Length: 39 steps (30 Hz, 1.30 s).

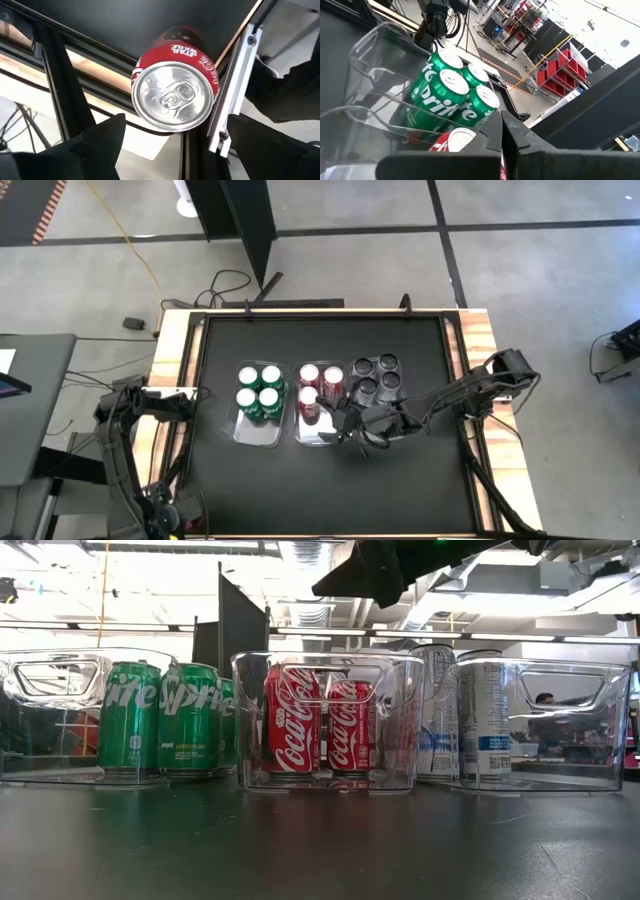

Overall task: Sort soda cans
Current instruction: Put the red soda can into the middle transparent bin

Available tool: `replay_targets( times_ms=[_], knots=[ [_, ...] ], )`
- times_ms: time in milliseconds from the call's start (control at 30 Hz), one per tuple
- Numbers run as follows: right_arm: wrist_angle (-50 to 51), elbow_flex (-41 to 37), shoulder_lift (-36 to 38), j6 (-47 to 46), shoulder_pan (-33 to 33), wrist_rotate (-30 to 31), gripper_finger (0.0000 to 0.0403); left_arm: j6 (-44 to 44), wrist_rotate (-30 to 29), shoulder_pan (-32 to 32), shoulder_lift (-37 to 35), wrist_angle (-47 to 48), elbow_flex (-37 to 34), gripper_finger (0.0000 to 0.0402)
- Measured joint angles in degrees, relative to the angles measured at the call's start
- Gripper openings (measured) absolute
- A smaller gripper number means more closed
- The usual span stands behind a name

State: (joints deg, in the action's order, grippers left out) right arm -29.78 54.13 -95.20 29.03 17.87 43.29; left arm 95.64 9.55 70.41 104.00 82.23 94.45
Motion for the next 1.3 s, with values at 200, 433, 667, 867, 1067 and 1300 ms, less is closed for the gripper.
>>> replay_targets(
  times_ms=[200, 433, 667, 867, 1067, 1300],
  knots=[
    [0.12, 0.00, 0.00, -0.52, 0.16, 0.00, 0.0012, 1.57, -4.05, 1.35, 0.21, 1.21, -0.01, 0.0344],
    [0.18, 0.00, 0.00, -0.56, 1.16, 0.03, 0.0012, 1.43, -5.92, 1.64, 0.15, 2.20, -0.26, 0.0344],
    [0.44, 0.00, 0.00, -0.75, 1.27, 0.08, 0.0012, 1.22, -6.02, 1.69, 0.12, -0.89, -3.31, 0.0355],
    [0.55, 0.02, 0.00, -1.12, 1.25, 0.11, 0.0012, 0.98, -6.15, 1.73, 0.14, -4.85, -6.93, 0.0364],
    [0.59, 0.02, 0.00, -1.13, 1.25, 0.11, 0.0012, 0.08, -6.36, 1.69, 0.14, -10.34, -11.69, 0.0366],
    [0.59, 0.02, 0.00, -1.13, 1.25, 0.14, 0.0012, -3.04, -5.68, 1.72, 0.14, -16.26, -16.07, 0.0351]
  ],
)
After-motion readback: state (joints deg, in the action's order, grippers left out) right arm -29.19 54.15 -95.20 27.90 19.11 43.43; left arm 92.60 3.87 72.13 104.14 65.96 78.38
